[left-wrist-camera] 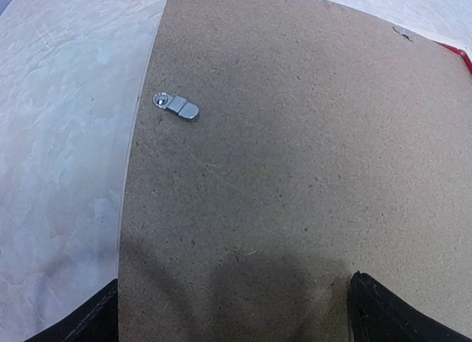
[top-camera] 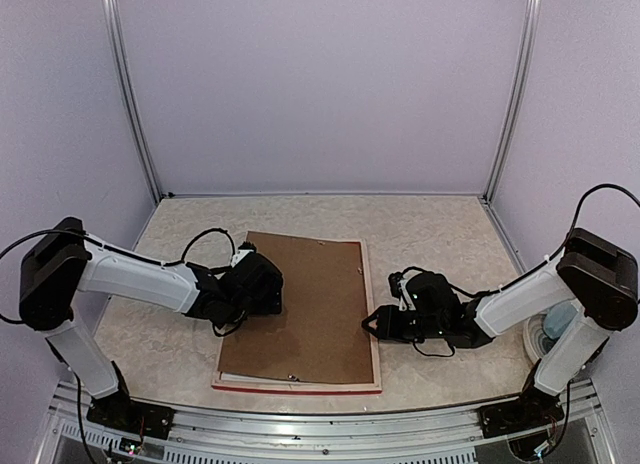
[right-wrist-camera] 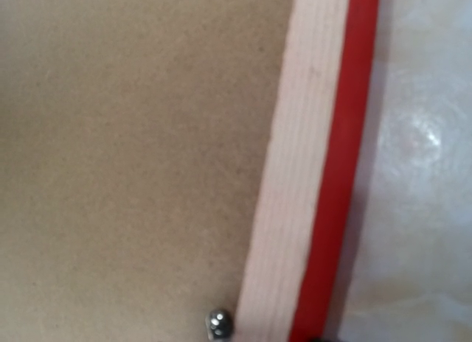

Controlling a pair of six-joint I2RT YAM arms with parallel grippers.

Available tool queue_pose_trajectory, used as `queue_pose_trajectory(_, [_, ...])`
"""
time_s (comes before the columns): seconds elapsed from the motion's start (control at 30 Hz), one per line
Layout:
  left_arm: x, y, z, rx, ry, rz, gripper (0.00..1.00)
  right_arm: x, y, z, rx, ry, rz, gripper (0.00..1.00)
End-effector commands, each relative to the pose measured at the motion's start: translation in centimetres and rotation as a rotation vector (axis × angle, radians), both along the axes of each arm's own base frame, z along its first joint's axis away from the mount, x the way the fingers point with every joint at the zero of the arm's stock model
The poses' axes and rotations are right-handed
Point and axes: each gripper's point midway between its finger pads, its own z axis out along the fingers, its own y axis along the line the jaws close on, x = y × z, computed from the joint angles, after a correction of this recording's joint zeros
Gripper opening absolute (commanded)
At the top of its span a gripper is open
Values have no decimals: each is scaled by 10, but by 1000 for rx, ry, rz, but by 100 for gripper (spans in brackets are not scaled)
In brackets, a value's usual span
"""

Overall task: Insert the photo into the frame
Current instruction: Place the backboard on the frame body.

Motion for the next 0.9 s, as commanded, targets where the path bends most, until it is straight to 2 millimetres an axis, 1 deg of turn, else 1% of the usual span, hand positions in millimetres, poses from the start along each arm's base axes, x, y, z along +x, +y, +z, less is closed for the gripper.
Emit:
queue_pose_trajectory(0.0, [-3, -11, -4, 57, 9, -29, 99, -22, -6, -27, -54, 77, 37, 43])
queue_pose_trajectory(0.23, [-6, -11, -9, 148, 2, -9, 99, -22, -5, -28, -52, 79, 41, 43])
queue_pose_trajectory(0.37, [-7, -12, -16, 143, 16, -7, 99, -21, -4, -27, -50, 80, 44, 43])
queue_pose_trajectory(0.53, [-9, -11, -16, 74, 18, 3, 99, -21, -5, -24, -56, 73, 41, 44])
queue_pose_trajectory(0.6, [-10, -11, -20, 15, 24, -7, 99, -21, -5, -24, -59, 71, 42, 44])
queue_pose_trajectory(0.63, [-8, -12, -15, -32, 15, -9, 99, -21, -6, -24, -59, 72, 42, 44])
queue_pose_trajectory(0.7, [-7, -9, -15, -91, 23, -16, 99, -21, -5, -23, -59, 70, 43, 44])
queue_pose_trajectory(0.73, [-6, -7, -12, -114, 21, -13, 99, -21, -5, -22, -58, 70, 43, 44])
queue_pose_trajectory(0.83, [-7, -1, -13, -136, 29, -9, 99, -21, -5, -21, -60, 66, 45, 44])
queue_pose_trajectory(0.87, [-5, -3, -9, -166, 16, -10, 99, -20, -5, -21, -61, 67, 43, 44])
